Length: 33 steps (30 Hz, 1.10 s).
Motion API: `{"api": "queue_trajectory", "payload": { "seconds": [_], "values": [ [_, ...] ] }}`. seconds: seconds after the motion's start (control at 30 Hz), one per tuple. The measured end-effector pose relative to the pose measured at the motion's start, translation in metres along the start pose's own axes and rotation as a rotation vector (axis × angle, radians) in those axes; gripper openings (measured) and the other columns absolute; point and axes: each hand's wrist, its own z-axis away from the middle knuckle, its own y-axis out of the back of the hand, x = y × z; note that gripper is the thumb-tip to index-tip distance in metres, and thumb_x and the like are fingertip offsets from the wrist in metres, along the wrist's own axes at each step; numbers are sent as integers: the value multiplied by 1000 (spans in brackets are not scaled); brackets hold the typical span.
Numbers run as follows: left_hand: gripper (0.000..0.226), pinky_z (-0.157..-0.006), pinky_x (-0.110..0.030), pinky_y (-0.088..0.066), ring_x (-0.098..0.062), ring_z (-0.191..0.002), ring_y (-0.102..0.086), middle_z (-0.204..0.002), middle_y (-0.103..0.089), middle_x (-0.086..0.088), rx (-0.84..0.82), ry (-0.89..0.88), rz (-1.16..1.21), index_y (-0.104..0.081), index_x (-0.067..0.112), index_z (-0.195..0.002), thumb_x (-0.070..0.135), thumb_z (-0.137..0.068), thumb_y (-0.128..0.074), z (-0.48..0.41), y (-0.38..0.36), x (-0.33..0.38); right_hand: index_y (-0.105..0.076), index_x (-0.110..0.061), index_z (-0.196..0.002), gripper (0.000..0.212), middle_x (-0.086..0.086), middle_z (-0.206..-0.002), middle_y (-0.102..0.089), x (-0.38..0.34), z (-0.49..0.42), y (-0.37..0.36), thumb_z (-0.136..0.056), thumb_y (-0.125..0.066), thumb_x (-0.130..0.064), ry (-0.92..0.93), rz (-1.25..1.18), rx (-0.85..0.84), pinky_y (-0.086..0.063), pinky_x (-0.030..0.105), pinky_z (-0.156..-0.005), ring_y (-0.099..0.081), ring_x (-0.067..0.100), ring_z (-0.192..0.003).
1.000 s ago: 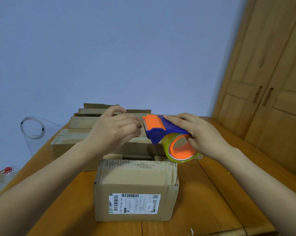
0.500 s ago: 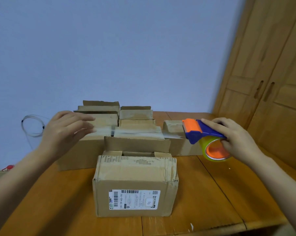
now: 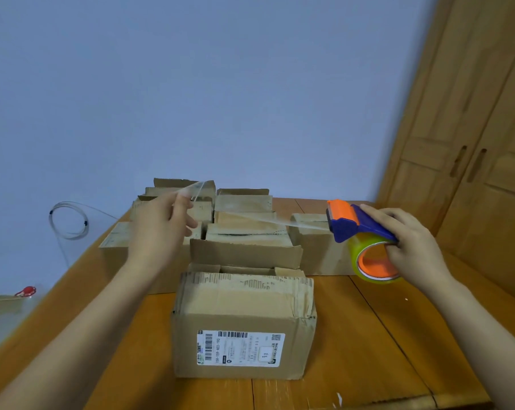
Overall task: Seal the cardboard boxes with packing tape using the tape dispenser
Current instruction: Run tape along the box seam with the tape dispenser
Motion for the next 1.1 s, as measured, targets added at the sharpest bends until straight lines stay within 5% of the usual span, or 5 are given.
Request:
{"api": "queue_trajectory", "payload": {
  "seconds": [0.13, 0.3, 0.57, 0.9, 1.1],
  "values": [
    [45, -76, -35, -51, -14, -76, -67, -79, -71, -2, -66, 155, 262, -63, 16, -89, 46, -102, -32, 11, -20, 9, -50, -15, -137, 74, 13, -117, -59, -9, 0, -7, -73, -62, 20, 23, -6, 19, -43, 33, -71, -52, 31, -107],
    [55, -93, -39, -50, -14, -89, -67, -88, -73, -1, -207, 236, 309, -66, 15, -95, 52, -99, -26, 25, -36, 12, -52, -15, -135, 76, 10, -116, -60, -14, -4, -9, -69, -57, 23, -10, -65, 79, -45, 34, -72, -52, 31, -106],
    [61, -79, -38, -53, -12, -78, -66, -78, -69, 5, -328, 131, 30, -63, 22, -87, 64, -86, -18, 55, -34, 5, -52, -14, -135, 73, 10, -118, -59, -18, -2, -11, -72, -59, 22, -31, -116, 98, -47, 34, -73, -53, 30, -108],
    [67, -78, -30, -53, -14, -62, -70, -65, -71, -6, -133, 360, 306, -64, 6, -93, 58, -92, -21, 60, -37, -10, -51, -15, -137, 74, 10, -116, -59, -16, 4, -23, -73, -61, 19, -22, -120, 60, -44, 31, -70, -52, 28, -105],
    [86, -84, -42, -53, -27, -62, -71, -65, -70, -17, -76, 553, 499, -61, 4, -93, 71, -84, -8, 55, -36, -13, -52, -15, -135, 75, 11, -116, -59, -15, 17, -32, -70, -66, 19, 26, -58, 27, -40, 28, -68, -52, 29, -106]
  ]
}}
